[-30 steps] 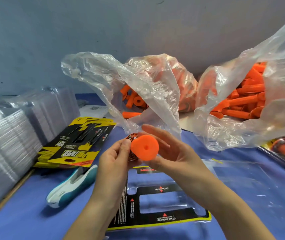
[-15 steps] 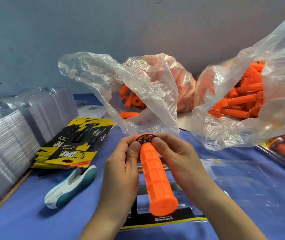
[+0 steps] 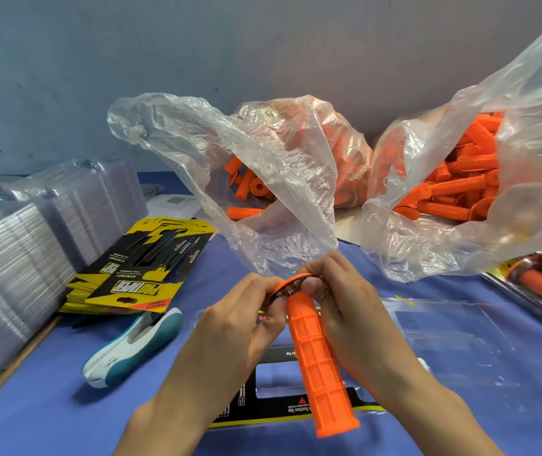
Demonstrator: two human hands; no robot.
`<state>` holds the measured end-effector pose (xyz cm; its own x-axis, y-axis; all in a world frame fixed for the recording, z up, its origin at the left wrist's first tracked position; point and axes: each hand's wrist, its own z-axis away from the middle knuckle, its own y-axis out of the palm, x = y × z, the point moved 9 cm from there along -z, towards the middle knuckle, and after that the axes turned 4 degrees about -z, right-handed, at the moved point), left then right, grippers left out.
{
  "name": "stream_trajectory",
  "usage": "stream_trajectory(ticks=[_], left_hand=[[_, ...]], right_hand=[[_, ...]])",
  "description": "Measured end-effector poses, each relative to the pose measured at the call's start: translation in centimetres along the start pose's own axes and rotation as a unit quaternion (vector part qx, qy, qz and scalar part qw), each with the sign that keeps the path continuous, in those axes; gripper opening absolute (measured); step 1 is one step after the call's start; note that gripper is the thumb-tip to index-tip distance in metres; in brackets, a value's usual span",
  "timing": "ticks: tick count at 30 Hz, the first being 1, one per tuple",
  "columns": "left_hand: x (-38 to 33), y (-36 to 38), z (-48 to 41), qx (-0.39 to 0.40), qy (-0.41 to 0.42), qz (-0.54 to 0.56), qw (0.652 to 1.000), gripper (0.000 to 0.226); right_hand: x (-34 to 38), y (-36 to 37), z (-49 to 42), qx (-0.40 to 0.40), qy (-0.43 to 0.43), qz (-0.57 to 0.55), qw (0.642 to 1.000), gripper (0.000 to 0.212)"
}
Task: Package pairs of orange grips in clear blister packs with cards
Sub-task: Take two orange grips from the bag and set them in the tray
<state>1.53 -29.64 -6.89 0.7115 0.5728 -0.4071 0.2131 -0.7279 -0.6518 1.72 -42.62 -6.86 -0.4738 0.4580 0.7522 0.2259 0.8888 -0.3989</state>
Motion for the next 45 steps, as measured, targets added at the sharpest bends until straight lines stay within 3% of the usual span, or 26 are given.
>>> stream_trajectory(ticks=[5,9,20,32,37,45], left_hand=[[0.5,-0.1,-0.1,-0.016,-0.027,0.038,0.999,0.015],[0.8,0.2,-0.2,-0.005,-0.056,0.091,0.994,0.024],[0.4,0.5,0.0,0.008,-0.045,0.011,0.999,0.029],[0.2,0.4,-0.1,0.033,-0.047,0.085,0.995,0.019],[-0.2,0.2,-0.2,0.038,-0.025,0.044,0.998,0.014],[0.8,0.9,-0.1,0.051,-0.085,0.161,0.982,0.016]], right_hand=[[0.3,-0.4,0.0,-0.004,-0.010,0.002,1.000,0.014],[0.4,-0.7,0.0,-0.008,-0.016,0.009,1.000,0.016],[0.4,-0.6,0.2,-0.002,-0.024,-0.018,1.000,0.015],[0.7,-1.1,0.3,-0.005,-0.029,-0.009,1.000,0.011],[0.9,-0.7,0.3,0.005,-0.043,-0.008,0.999,0.011],[0.2,-1.6,0.1,-0.026,-0.002,-0.057,0.998,0.026]])
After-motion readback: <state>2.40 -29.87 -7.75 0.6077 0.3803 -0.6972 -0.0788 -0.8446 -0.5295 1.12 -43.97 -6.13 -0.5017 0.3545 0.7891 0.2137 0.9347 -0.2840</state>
